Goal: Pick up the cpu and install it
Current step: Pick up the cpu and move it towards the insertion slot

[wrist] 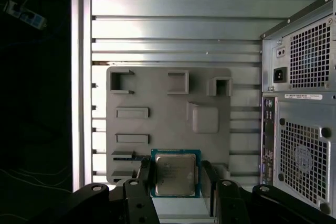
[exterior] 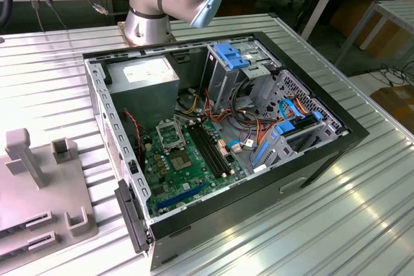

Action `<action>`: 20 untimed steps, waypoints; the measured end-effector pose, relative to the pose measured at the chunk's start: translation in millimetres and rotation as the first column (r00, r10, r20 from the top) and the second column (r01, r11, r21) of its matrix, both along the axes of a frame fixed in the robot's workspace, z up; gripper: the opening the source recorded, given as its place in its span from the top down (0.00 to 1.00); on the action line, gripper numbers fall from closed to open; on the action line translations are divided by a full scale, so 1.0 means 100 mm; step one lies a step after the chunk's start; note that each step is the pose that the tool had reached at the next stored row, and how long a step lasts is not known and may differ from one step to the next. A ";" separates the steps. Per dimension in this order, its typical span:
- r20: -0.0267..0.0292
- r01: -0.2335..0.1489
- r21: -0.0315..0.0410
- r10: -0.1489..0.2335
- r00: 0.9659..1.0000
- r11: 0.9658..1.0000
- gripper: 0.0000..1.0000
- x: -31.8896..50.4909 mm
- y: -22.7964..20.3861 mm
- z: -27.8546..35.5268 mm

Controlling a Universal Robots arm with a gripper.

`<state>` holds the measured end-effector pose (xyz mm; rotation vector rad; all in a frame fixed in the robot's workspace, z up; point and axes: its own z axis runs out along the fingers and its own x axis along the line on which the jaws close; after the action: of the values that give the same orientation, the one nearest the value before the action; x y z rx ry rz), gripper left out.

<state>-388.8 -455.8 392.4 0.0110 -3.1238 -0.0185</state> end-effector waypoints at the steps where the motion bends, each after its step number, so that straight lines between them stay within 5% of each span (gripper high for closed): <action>1: 0.000 0.000 0.000 0.000 1.000 1.000 0.53 0.006 0.000 0.000; 20: -0.003 0.000 0.000 0.000 1.000 1.000 0.53 0.157 0.000 0.000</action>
<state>-373.1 -455.7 392.4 0.0108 -3.1206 -0.0186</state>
